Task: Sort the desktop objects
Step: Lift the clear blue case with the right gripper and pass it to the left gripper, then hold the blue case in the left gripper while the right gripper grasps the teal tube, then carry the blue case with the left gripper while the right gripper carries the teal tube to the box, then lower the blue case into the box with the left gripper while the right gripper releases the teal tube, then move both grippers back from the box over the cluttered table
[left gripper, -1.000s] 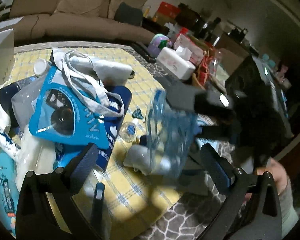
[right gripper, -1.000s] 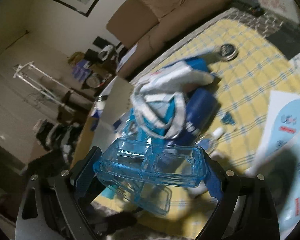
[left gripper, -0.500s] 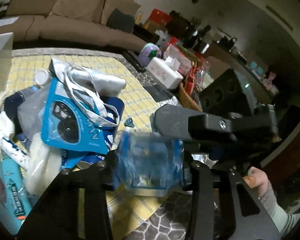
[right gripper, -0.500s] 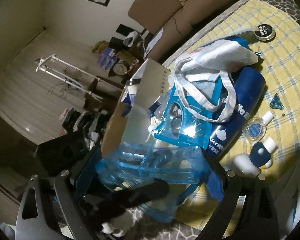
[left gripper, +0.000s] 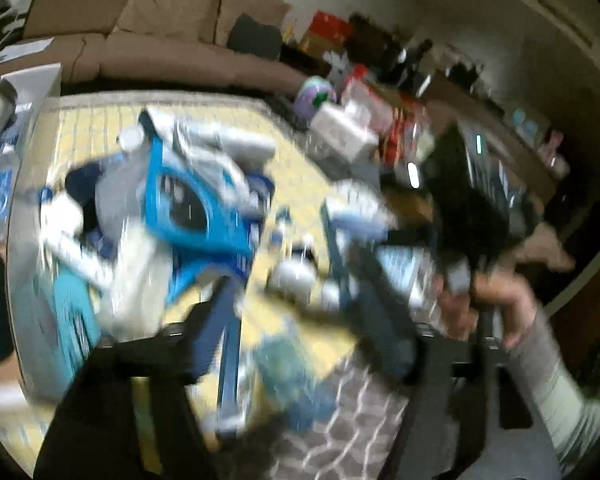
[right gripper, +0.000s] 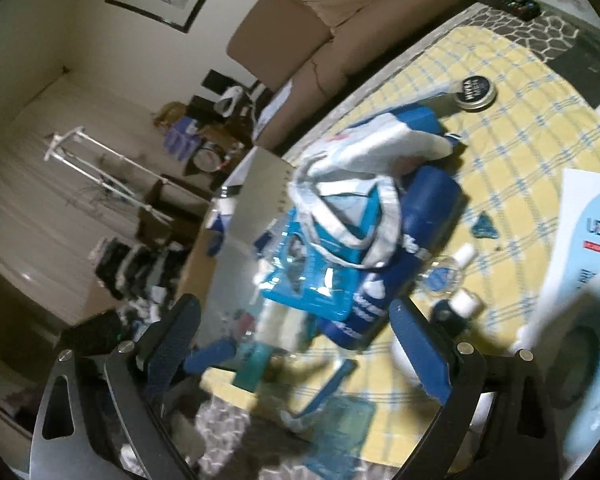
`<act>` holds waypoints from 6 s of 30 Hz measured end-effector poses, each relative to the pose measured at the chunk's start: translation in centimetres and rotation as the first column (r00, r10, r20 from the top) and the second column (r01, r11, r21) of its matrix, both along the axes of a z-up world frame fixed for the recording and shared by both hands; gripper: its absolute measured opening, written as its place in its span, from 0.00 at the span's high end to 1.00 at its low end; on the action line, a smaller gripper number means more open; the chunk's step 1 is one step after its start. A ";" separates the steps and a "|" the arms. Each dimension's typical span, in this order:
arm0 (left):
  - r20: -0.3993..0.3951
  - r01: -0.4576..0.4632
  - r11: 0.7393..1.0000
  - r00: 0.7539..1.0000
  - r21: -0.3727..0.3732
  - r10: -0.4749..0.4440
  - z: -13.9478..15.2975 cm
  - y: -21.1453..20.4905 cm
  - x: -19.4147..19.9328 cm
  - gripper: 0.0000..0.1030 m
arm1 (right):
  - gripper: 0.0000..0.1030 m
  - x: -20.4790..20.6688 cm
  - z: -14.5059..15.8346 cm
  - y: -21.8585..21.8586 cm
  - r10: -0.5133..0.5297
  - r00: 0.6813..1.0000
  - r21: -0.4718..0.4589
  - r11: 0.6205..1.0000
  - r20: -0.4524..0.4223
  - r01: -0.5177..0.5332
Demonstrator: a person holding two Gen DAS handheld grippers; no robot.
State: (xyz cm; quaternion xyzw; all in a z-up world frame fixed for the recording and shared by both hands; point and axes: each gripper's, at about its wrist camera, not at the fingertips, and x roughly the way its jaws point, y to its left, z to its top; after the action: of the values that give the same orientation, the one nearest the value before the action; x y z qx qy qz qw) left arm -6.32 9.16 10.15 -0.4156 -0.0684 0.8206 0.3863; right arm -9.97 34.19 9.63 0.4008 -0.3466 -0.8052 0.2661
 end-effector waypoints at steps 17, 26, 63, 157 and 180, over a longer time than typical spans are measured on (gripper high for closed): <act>-0.012 -0.107 0.960 0.994 -0.258 0.107 -8.5 5.0 5.7 0.50 | 0.05 0.2 -0.8 -1.3 0.003 1.000 0.216 0.976 0.014 -0.006; 0.075 -0.127 0.983 0.988 -0.131 0.138 -6.1 -1.8 5.7 0.65 | 0.05 0.5 -0.5 -2.2 0.036 0.999 0.236 0.971 0.004 -0.036; 0.113 -0.422 0.875 0.907 0.236 0.407 3.4 -25.5 10.4 0.65 | 0.26 1.8 -6.6 -19.9 0.111 0.984 0.146 0.981 0.136 -0.131; 0.258 -0.368 0.927 0.904 0.067 0.340 2.4 -26.6 -4.4 0.49 | 0.76 -3.5 2.1 -33.2 0.273 0.956 0.492 0.821 0.110 -0.291; 0.023 -0.419 0.884 0.901 -0.209 0.433 5.1 -25.0 0.7 0.13 | 0.31 3.0 4.3 -28.7 0.188 0.981 0.521 0.835 0.034 -0.179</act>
State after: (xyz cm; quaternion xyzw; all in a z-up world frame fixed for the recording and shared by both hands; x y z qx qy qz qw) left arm -5.62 -15.88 15.25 -0.4549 -0.0891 0.8732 0.1505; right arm -6.95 5.47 13.91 0.4818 -0.0730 -0.8433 0.2267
